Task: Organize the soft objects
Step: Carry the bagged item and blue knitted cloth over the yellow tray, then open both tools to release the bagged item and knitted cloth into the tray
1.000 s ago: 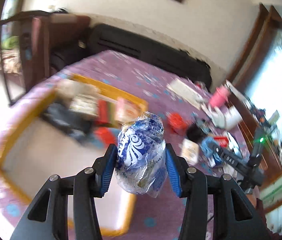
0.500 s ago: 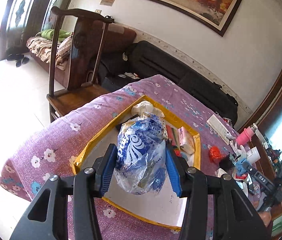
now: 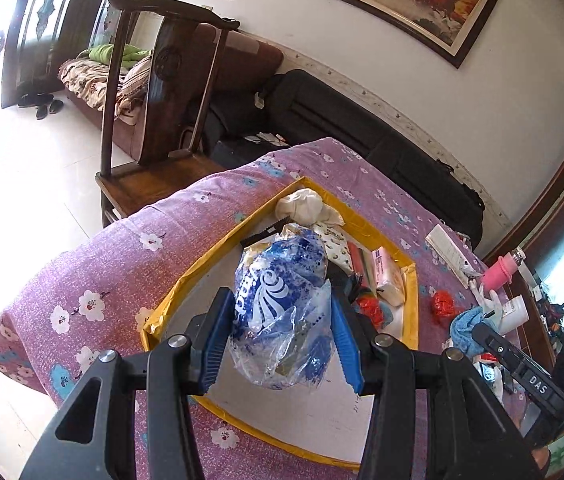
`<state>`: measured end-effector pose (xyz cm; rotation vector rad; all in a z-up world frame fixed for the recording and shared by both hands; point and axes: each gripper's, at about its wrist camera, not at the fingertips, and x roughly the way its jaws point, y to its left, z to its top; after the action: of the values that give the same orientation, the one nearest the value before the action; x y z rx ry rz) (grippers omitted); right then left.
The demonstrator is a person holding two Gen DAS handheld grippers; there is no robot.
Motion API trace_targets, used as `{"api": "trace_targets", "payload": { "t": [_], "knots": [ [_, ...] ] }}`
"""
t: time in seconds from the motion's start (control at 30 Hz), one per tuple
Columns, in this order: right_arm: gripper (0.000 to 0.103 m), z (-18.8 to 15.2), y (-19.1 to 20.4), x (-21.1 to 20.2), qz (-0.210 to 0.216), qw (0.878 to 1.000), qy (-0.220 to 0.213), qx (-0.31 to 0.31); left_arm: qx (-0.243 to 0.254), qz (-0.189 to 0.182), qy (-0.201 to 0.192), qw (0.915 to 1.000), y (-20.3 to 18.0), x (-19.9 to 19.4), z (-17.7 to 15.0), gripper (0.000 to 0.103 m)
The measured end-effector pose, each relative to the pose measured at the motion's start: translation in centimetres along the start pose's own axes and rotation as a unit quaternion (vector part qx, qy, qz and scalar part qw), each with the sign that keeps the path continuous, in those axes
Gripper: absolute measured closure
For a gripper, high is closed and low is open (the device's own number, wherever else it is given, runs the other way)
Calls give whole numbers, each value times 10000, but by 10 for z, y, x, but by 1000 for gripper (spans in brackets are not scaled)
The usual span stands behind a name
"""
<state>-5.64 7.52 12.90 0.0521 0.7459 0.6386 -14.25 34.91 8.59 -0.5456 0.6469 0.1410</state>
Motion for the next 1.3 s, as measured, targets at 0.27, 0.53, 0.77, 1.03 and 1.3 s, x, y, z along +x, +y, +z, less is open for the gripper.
{"api": "trace_targets", "payload": {
  "t": [0.27, 0.53, 0.77, 1.03, 1.3],
  "knots": [
    [72, 2, 37, 14, 420, 9989, 189, -74, 94, 364, 258, 9990, 8, 35, 11, 55],
    [71, 4, 59, 61, 502, 9952, 803, -235, 482, 610, 825, 9936, 2, 84, 24, 51],
    [70, -1, 66, 114, 601, 9870, 1489, -104, 266, 278, 397, 9985, 3, 60, 26, 32],
    [47, 10, 61, 103, 862, 9889, 1207, 83, -26, 101, 73, 9999, 10, 25, 24, 24],
    [36, 12, -19, 1, -335, 9980, 280, 464, -50, -309, 191, 9993, -13, 11, 6, 20]
  ]
}}
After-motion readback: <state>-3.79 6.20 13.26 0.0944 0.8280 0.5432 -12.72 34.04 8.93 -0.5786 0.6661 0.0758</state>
